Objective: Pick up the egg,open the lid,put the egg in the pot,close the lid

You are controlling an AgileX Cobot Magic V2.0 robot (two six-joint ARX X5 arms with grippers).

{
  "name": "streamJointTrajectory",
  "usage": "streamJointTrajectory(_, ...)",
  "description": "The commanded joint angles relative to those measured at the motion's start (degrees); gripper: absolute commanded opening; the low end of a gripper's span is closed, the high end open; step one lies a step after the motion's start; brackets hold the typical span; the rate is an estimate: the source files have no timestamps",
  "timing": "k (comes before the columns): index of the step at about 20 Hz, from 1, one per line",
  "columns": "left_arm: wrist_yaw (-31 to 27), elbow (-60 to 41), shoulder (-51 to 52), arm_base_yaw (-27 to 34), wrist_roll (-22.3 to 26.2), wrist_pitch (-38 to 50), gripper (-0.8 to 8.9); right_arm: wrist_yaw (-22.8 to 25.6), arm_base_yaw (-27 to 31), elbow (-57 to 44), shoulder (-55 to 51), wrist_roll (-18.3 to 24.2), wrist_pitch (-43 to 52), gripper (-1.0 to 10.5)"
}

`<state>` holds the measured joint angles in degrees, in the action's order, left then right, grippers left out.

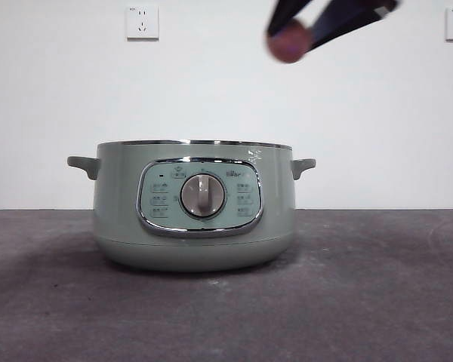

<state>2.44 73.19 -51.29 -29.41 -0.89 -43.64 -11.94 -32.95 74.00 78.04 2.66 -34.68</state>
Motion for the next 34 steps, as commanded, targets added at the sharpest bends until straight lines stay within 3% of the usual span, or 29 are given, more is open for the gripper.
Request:
streamJointTrajectory(1,-1.01,0.37,3.19,0.13,0.61,-0.22,-0.08,0.37,-0.96,6.71,9.60,1.97,0.57,-0.1)
streamJointTrajectory(5,-0.94,0.37,6.64,0.13,-0.42,-3.10,-0.08,0.37,-2.08,15.67,23.45,2.43,2.05,-0.1)
streamJointTrajectory(9,-0.94,0.37,7.63,0.13,-0.63,-4.68,-0.08,2.16,-3.34,16.44,32.04,3.43,8.13,-0.1)
streamJointTrajectory(15,-0.90,0.37,7.63,0.13,-0.66,-5.51,-0.08,6.16,-5.01,16.44,38.27,6.05,8.94,-0.1)
streamJointTrajectory(20,-0.87,0.37,7.63,0.13,-0.63,-5.77,-0.08,6.14,-5.07,16.44,40.09,6.25,5.84,-0.1)
streamJointTrajectory(21,-0.87,0.37,7.63,0.13,-0.63,-5.79,-0.08,6.10,-5.07,16.44,40.09,6.23,5.51,0.4)
streamJointTrajectory(22,-0.87,0.37,7.63,0.13,-0.63,-5.77,-0.08,6.12,-5.35,16.46,40.00,6.23,5.95,1.8)
streamJointTrajectory(23,-0.90,0.37,7.61,0.13,-0.63,-5.77,-0.08,6.16,-5.38,16.55,39.43,6.19,6.16,3.3)
streamJointTrajectory(24,-0.90,0.37,7.61,0.13,-0.63,-5.73,-0.08,6.43,-5.38,16.63,38.56,6.19,6.34,4.2)
streamJointTrajectory(27,-0.87,0.37,6.08,0.13,-0.59,-5.18,-0.08,7.89,-5.07,17.16,32.87,5.55,6.29,4.2)
streamJointTrajectory(30,-0.72,0.37,3.19,0.13,-0.39,-2.71,-0.08,15.69,-3.74,17.16,22.03,5.57,2.56,4.2)
streamJointTrajectory(32,-0.31,0.37,-0.09,0.11,-0.39,1.07,-0.08,18.47,-1.79,17.16,12.70,4.98,-0.72,4.2)
streamJointTrajectory(34,2.64,0.37,-4.00,0.11,-0.39,4.42,-0.08,18.53,0.31,17.16,4.17,4.66,-3.54,4.1)
